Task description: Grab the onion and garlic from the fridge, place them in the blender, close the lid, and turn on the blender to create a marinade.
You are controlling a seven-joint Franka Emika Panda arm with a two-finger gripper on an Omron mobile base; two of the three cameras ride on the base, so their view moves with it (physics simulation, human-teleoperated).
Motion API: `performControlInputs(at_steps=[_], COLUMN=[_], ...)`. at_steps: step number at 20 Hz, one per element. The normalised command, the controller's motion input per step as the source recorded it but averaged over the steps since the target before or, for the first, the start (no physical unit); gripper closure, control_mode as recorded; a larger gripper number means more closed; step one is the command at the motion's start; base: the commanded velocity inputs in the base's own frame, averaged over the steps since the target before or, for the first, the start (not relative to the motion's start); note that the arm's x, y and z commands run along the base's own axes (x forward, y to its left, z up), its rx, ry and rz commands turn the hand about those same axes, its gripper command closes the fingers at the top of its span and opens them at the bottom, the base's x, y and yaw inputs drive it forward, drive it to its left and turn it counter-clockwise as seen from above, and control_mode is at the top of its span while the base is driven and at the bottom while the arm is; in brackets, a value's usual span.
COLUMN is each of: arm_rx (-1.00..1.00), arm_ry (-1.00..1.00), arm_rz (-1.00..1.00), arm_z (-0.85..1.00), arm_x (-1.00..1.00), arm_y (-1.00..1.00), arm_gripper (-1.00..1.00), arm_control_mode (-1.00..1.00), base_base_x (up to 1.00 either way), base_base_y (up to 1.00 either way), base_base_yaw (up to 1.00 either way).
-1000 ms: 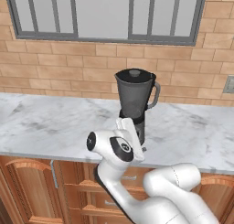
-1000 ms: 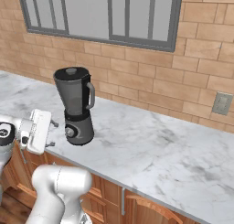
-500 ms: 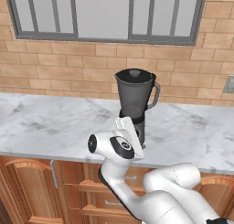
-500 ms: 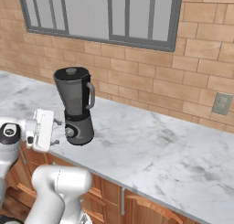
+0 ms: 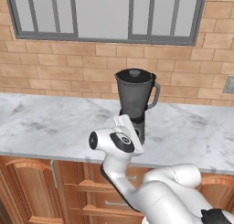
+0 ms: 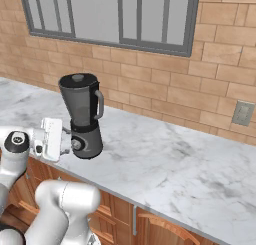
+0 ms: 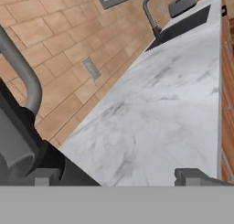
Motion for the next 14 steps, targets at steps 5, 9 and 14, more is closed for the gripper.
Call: performControlInputs(at_steps=[5,9,14], arm_rx=[0.00,0.00,0.00], arm_ry=[0.00,0.00,0.00], arm_rz=[0.00,0.00,0.00], arm_z=[-0.18,-0.17,-0.14], arm_x=[0.30,0.27,0.27], arm_y=[0.09,0.08,0.02], arm_gripper=[-1.00,-1.00,-1.00], arm_control_mode=[-1.00,-1.00,-1.00], base_base_x=[0.00,0.00,0.00], base_base_y=[0.00,0.00,0.00], base_base_yaw=[0.00,0.00,0.00])
